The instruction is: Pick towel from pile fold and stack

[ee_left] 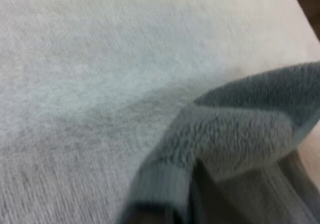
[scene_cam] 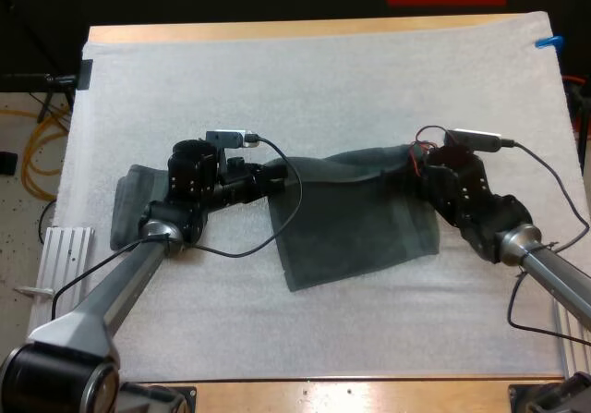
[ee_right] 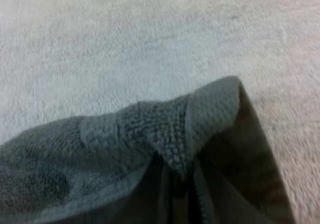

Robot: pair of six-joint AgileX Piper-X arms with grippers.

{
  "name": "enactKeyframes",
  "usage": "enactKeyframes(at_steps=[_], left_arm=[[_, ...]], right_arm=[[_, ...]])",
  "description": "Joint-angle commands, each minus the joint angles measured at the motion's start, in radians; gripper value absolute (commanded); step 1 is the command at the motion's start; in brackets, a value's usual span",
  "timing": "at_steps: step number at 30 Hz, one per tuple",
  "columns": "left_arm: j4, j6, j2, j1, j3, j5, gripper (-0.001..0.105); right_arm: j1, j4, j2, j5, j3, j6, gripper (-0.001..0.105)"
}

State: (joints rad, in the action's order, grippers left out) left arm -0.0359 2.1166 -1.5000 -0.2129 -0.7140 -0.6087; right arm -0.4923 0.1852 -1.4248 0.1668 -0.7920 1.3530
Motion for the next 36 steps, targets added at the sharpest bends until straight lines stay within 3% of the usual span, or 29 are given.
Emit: enactKeyframes(at_steps=[1,6,11,15,16,19,22,29,32,36], left_arm=[[-0.050,-0.005,-0.003,0.004,-0.001,0.004,0.000],[-0.082,-0.005,-0.015,0.016,-0.001,0.006,0.001],[-0.095,-0.005,-0.015,0.016,-0.001,0.006,0.018],[-0.105,-0.005,-0.015,0.016,-0.007,0.004,0.042],[-0.105,-0.005,-0.015,0.016,-0.013,-0.005,0.045],[-0.105,-0.003,-0.015,0.016,-0.049,-0.092,0.045],[-0.096,-0.003,-0.008,0.016,-0.097,-0.159,0.044],[-0.088,-0.016,0.109,0.016,-0.139,-0.147,0.044],[-0.059,-0.061,0.200,0.016,-0.139,-0.135,0.044],[0.083,-0.160,0.330,0.016,-0.140,-0.093,0.044]], right_arm=[[-0.001,-0.042,-0.008,0.009,0.000,0.012,0.000],[-0.001,-0.074,-0.052,0.009,0.000,0.012,0.000],[0.009,-0.108,-0.071,-0.035,0.000,0.012,0.002],[0.057,-0.152,-0.073,-0.138,-0.007,0.004,0.031],[0.077,-0.158,-0.073,-0.157,-0.015,0.004,0.042],[0.124,-0.159,-0.073,-0.205,-0.045,0.004,0.058],[0.154,-0.150,-0.064,-0.235,-0.080,0.006,0.059],[0.164,-0.028,0.028,-0.232,-0.150,0.150,0.059],[0.162,0.062,0.080,-0.232,-0.171,0.203,0.059],[0.162,0.184,0.156,-0.232,-0.188,0.222,0.059]])
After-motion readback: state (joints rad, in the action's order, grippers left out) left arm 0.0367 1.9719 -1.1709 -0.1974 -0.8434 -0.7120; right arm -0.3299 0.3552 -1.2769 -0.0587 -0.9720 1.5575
